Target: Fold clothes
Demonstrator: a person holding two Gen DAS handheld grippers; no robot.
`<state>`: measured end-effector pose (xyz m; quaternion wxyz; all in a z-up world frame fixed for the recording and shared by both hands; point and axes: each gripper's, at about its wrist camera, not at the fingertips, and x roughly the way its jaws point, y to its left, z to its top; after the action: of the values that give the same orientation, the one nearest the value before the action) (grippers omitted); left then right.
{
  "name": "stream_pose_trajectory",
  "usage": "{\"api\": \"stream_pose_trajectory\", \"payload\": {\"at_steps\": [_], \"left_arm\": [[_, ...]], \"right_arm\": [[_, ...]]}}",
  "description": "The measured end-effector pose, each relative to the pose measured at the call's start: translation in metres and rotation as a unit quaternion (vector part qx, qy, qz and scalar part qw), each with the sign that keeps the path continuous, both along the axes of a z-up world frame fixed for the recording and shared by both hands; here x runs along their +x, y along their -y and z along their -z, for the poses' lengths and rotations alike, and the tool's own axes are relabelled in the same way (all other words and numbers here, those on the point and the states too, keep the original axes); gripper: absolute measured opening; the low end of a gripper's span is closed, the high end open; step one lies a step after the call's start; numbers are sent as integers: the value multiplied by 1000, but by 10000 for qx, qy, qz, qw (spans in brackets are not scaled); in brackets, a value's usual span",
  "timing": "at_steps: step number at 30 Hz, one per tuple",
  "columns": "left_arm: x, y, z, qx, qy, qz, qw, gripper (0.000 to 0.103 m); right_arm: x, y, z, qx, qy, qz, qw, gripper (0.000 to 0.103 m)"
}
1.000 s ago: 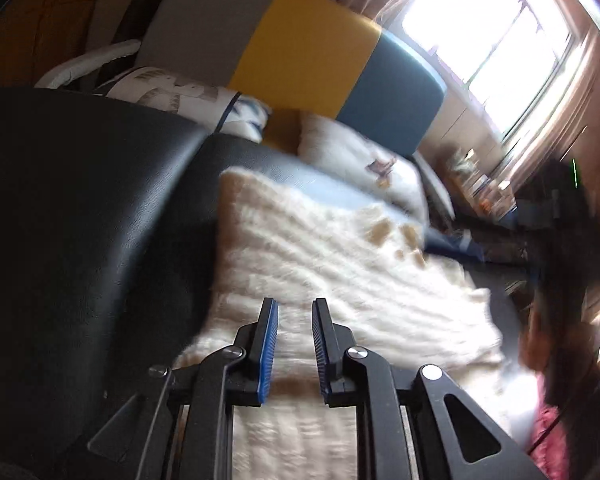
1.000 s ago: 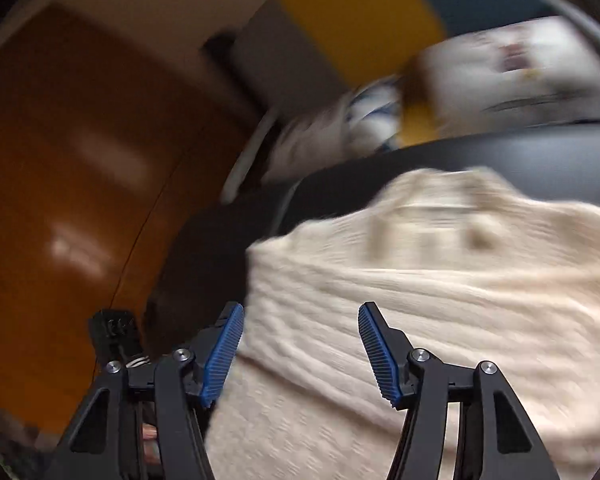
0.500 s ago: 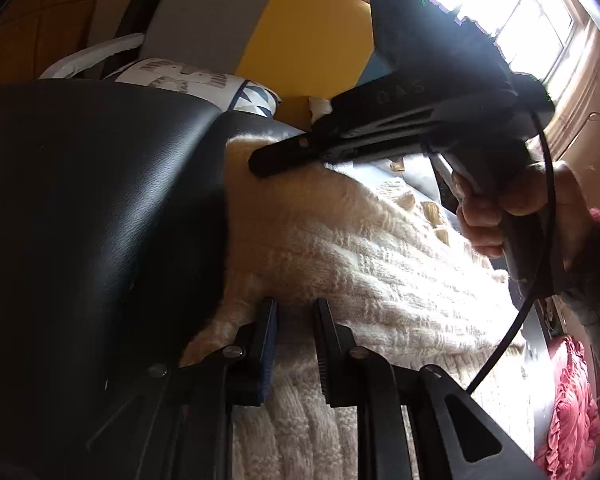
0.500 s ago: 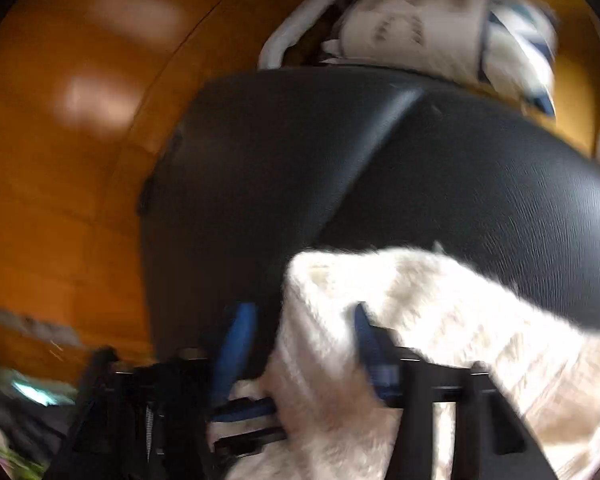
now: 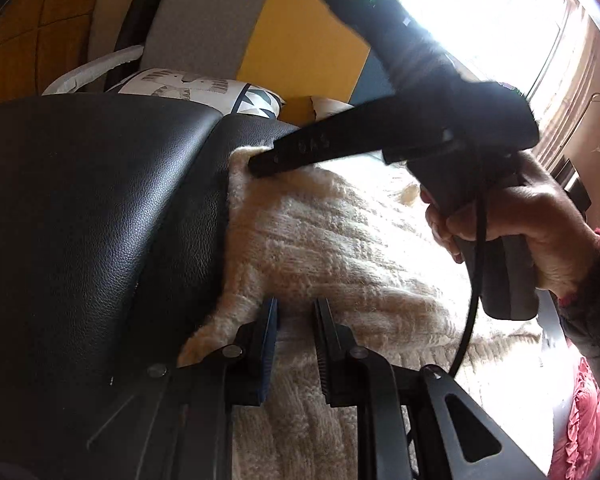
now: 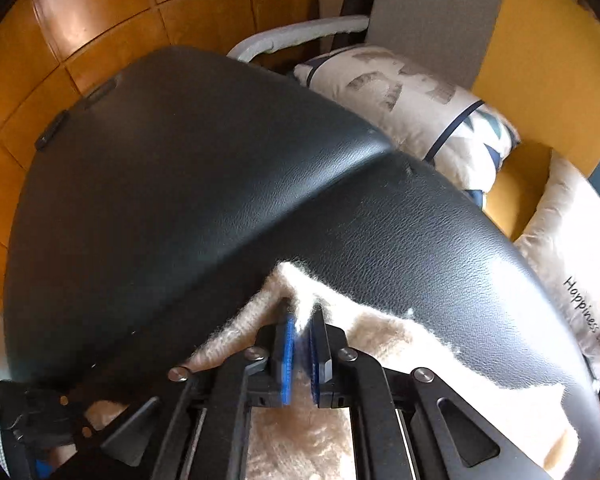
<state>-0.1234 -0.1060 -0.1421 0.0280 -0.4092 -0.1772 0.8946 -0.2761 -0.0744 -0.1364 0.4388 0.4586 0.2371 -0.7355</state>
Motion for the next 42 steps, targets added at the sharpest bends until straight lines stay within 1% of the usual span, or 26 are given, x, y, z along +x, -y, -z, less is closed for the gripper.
{"api": "stream_pose_trajectory", "payload": {"at_steps": [1, 3, 5, 6, 7, 9, 12, 15, 17, 19, 21, 23, 25, 28, 30, 33, 34, 36, 38, 40, 41, 42], "left_arm": [[1, 0, -2, -10, 6, -14, 10000, 17], [4, 0, -6, -37, 1, -46, 10000, 17], [11, -1, -16, -129, -146, -114, 9997, 18], [14, -2, -21, -180, -222, -141, 9995, 20], [15, -3, -24, -236, -285, -144, 9992, 20], [14, -3, -23, -254, -236, -143, 9993, 20], [12, -10, -6, -386, 173, -84, 9991, 20], [18, -15, -4, -513, 89, -80, 9986, 20], [19, -18, -2, -566, 91, -71, 9983, 20], [20, -16, -3, -501, 108, -77, 9987, 20], [23, -12, -12, -401, 95, -91, 9991, 20], [25, -8, -21, -341, 68, -108, 9993, 20], [19, -6, -31, -617, -69, -146, 9980, 20], [3, -7, -43, -854, -115, -152, 9962, 20], [-19, -8, -48, -1112, -165, -146, 9936, 20], [-45, -15, -45, -1278, -75, -147, 9917, 21], [-53, -17, -45, -1334, -45, -147, 9909, 20], [-71, -21, -41, -1444, 57, -152, 9894, 21], [-98, -20, -18, -1515, 477, -195, 9871, 21], [-105, -17, -3, -1369, 499, -172, 9892, 21], [-104, -18, -2, -1410, 448, -165, 9889, 21], [-103, -20, -1, -1475, 405, -158, 9881, 22]], "right_arm": [[1, -1, -3, -40, 4, 42, 10000, 8], [5, -6, -11, -102, -35, 53, 9999, 18], [7, -5, -26, -127, -241, 56, 9996, 33], [10, -5, -32, -177, -333, 46, 9993, 34], [14, -8, -41, -234, -430, 51, 9988, 34], [15, -15, -51, -391, -528, 74, 9978, 34], [20, -37, -55, -772, -28, 63, 9970, 34], [15, -46, -24, -591, 523, 227, 9966, 34], [6, -48, 2, -292, 666, 488, 9962, 33], [-5, -54, 8, -602, 866, 773, 9914, 33], [-15, -60, 10, -977, 1074, 1055, 9838, 33], [-8, -72, 1, -1028, 958, 1153, 9833, 33], [0, -85, -9, -1036, 798, 1226, 9838, 33], [13, -103, -24, -1048, 558, 1336, 9839, 36], [26, -133, -32, -1062, 393, 1538, 9816, 36], [36, -181, -32, -921, 135, 2074, 9738, 38], [36, -199, -29, -871, 102, 2317, 9688, 40], [32, -236, -22, -771, 70, 2836, 9558, 45], [26, -272, -11, -649, 87, 3390, 9385, 45], [22, -298, 2, -470, 36, 3797, 9239, 45], [21, -311, 8, -378, 5, 3992, 9161, 44], [23, -321, 12, -551, -2, 4060, 9122, 43]]}}
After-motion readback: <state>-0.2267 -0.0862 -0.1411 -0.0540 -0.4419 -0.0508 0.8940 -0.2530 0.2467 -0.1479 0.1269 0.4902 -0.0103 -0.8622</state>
